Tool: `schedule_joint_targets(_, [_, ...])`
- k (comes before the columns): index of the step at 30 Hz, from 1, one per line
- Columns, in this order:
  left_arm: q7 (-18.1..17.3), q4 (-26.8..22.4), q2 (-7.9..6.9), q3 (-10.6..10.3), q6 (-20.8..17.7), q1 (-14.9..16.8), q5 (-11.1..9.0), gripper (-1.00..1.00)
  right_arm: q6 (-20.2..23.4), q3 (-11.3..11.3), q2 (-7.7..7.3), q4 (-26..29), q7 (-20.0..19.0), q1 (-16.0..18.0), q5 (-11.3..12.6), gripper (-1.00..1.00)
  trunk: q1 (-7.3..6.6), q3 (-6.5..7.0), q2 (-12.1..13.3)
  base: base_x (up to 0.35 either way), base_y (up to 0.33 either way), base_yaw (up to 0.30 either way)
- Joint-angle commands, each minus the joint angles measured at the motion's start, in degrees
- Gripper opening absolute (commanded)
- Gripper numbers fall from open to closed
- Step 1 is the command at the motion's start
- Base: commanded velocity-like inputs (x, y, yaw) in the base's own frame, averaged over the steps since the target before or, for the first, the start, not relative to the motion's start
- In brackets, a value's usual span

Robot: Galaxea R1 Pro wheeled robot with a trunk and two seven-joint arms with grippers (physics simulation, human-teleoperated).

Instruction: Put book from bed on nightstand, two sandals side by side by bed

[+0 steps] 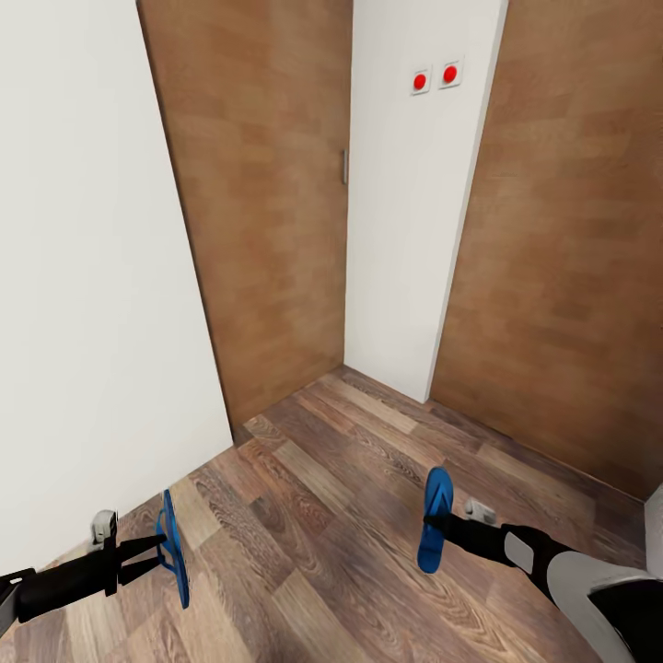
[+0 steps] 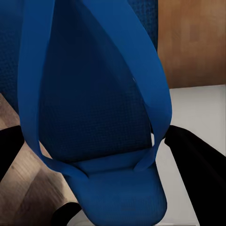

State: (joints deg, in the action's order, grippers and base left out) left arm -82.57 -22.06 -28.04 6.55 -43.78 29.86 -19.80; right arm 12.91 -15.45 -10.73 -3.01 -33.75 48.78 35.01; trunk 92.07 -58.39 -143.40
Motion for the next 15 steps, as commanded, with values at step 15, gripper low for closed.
schedule_joint_targets(15, [-0.05,0.0,0.07,-0.02,-0.6,0.02,-0.09,-1.0,-0.42,-0.43,0.09,-0.14,-0.35,0.08,0.68,-1.0,-0.04,-0.05,-0.03,-0.169,0.068,0.145])
